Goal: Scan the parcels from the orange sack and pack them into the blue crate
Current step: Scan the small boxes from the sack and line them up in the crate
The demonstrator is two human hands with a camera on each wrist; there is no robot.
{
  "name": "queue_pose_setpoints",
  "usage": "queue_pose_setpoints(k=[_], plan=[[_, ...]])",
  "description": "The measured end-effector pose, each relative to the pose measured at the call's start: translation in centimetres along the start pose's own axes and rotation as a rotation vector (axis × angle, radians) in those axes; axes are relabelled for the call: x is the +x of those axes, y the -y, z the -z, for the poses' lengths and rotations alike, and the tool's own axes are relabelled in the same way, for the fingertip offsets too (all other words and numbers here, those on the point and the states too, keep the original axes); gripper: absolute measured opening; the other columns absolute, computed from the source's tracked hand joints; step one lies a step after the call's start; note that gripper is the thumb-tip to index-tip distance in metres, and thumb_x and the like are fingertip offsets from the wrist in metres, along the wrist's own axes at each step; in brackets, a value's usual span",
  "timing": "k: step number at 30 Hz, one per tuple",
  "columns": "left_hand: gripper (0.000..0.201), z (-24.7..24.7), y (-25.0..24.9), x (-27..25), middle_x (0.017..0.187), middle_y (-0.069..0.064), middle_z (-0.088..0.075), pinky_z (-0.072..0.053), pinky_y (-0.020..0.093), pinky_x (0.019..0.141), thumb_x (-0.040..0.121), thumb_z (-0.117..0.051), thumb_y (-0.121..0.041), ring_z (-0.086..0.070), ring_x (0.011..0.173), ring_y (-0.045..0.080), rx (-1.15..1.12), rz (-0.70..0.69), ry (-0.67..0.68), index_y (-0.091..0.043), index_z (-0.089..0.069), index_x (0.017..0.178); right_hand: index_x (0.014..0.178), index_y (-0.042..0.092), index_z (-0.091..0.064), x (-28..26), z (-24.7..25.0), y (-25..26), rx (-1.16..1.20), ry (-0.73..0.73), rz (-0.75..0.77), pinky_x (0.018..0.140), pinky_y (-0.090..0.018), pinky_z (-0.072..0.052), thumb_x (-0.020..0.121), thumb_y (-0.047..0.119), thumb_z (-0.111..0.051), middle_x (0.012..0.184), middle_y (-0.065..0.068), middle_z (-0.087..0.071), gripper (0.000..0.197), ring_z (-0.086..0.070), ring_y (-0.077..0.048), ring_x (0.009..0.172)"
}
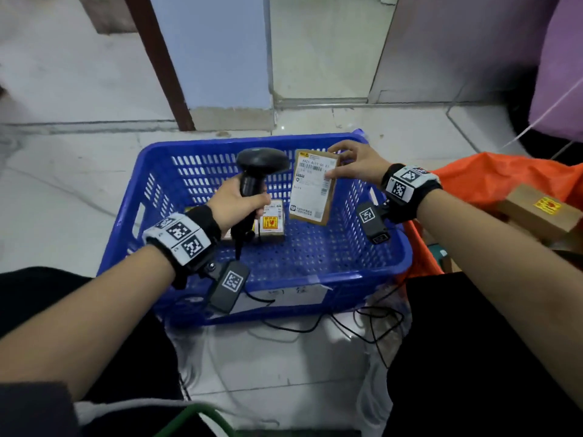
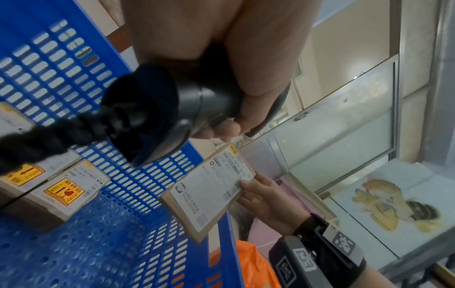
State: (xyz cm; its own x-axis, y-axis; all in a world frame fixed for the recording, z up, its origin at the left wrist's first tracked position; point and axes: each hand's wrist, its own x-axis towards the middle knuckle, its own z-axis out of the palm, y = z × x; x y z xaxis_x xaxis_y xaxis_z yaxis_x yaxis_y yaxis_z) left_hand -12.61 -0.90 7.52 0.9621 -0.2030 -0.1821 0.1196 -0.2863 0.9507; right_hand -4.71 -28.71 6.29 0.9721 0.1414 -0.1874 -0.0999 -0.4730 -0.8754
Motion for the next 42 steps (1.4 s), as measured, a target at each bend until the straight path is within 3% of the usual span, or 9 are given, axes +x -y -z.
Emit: queue_pose_setpoints(k=[4, 8, 11, 17, 20, 24, 29, 37, 42], plan=[[0.015, 0.2, 0.8, 0.7, 0.071, 0.005, -0.055, -0.050, 0.030, 0.062, 0.086, -0.064, -0.001, -0.055, 0.052, 0.011, -0.033, 0.031, -0.036, -0.012, -0.054, 0.085, 0.113, 0.013, -0.053, 0.8, -1.7, 0.4, -0.033, -0.010, 0.017, 0.089, -0.043, -0.056, 0.075, 0.003, -0.081, 0.109, -0.014, -0.065, 0.048, -0.064, -0.029, 0.103], [0.016, -0.1, 1.3, 0.2, 0.070, 0.005, -0.054, -0.049, 0.028, 0.059, 0.087, -0.062, 0.000, -0.054, 0.052, 0.009, -0.018, 0.031, -0.012, -0.013, -0.053, 0.083, 0.109, 0.014, -0.054, 0.9, -2.4, 0.7, -0.050, -0.005, 0.012, 0.089, -0.046, -0.056, 0.073, 0.005, -0.082, 0.101, -0.007, -0.067, 0.047, -0.066, -0.028, 0.101], [0.014, -0.5, 1.3, -0.3, 0.070, 0.005, -0.054, -0.049, 0.023, 0.055, 0.088, -0.062, 0.000, -0.055, 0.051, 0.008, -0.014, 0.031, 0.013, -0.011, -0.053, 0.084, 0.109, 0.017, -0.055, 1.1, -2.5, 0.6, -0.063, 0.010, 0.008, 0.091, -0.047, -0.055, 0.071, 0.008, -0.084, 0.108, -0.012, -0.068, 0.048, -0.066, -0.028, 0.103], [0.012, -0.7, 1.6, -1.0, 0.071, 0.002, -0.054, -0.048, 0.019, 0.053, 0.089, -0.061, -0.003, -0.055, 0.054, 0.010, -0.011, 0.039, 0.045, -0.010, -0.052, 0.091, 0.124, 0.007, -0.052, 0.7, -3.1, 0.7, -0.034, 0.058, -0.018, 0.091, -0.045, -0.056, 0.076, 0.004, -0.079, 0.119, -0.018, -0.064, 0.056, -0.065, -0.029, 0.108], [0.012, -0.6, 1.7, -1.1, 0.070, 0.001, -0.054, -0.049, 0.019, 0.053, 0.089, -0.061, -0.003, -0.055, 0.054, 0.009, 0.004, 0.042, 0.042, -0.010, -0.052, 0.091, 0.123, 0.008, -0.052, 0.6, -3.6, 0.4, 0.008, 0.057, -0.034, 0.087, -0.039, -0.058, 0.076, 0.002, -0.079, 0.116, -0.015, -0.065, 0.054, -0.066, -0.026, 0.104], [0.012, -0.6, 1.8, -1.1, 0.068, 0.002, -0.053, -0.048, 0.020, 0.053, 0.089, -0.061, -0.003, -0.053, 0.052, 0.009, 0.003, 0.038, 0.035, -0.007, -0.052, 0.095, 0.121, 0.006, -0.052, 0.6, -4.3, 0.1, 0.031, 0.059, -0.025, 0.073, -0.026, -0.058, 0.077, 0.001, -0.078, 0.107, -0.011, -0.067, 0.050, -0.067, -0.019, 0.092], [0.011, -0.6, 2.0, -1.1, 0.068, 0.001, -0.053, -0.049, 0.021, 0.055, 0.089, -0.061, -0.003, -0.053, 0.051, 0.008, 0.017, 0.025, 0.047, -0.008, -0.052, 0.093, 0.118, 0.010, -0.053, 1.1, -4.8, -0.4, 0.046, 0.076, -0.031, 0.072, -0.026, -0.057, 0.077, 0.001, -0.077, 0.107, -0.010, -0.067, 0.048, -0.068, -0.019, 0.092], [0.012, -0.4, 2.6, -0.8, 0.071, 0.003, -0.053, -0.050, 0.021, 0.056, 0.088, -0.060, -0.002, -0.054, 0.052, 0.008, 0.032, 0.030, 0.048, -0.006, -0.051, 0.095, 0.117, 0.013, -0.053, 1.9, -5.3, -1.0, 0.053, 0.104, -0.049, 0.088, -0.040, -0.057, 0.076, 0.004, -0.078, 0.113, -0.012, -0.066, 0.049, -0.067, -0.025, 0.103], [0.012, -0.3, 2.8, -0.7, 0.068, 0.004, -0.052, -0.049, 0.026, 0.059, 0.088, -0.061, -0.003, -0.053, 0.054, 0.012, 0.037, 0.048, 0.034, -0.008, -0.051, 0.091, 0.118, 0.011, -0.052, 2.2, -5.5, -1.2, 0.060, 0.102, -0.063, 0.090, -0.043, -0.057, 0.076, 0.004, -0.078, 0.114, -0.014, -0.067, 0.050, -0.067, -0.026, 0.104]])
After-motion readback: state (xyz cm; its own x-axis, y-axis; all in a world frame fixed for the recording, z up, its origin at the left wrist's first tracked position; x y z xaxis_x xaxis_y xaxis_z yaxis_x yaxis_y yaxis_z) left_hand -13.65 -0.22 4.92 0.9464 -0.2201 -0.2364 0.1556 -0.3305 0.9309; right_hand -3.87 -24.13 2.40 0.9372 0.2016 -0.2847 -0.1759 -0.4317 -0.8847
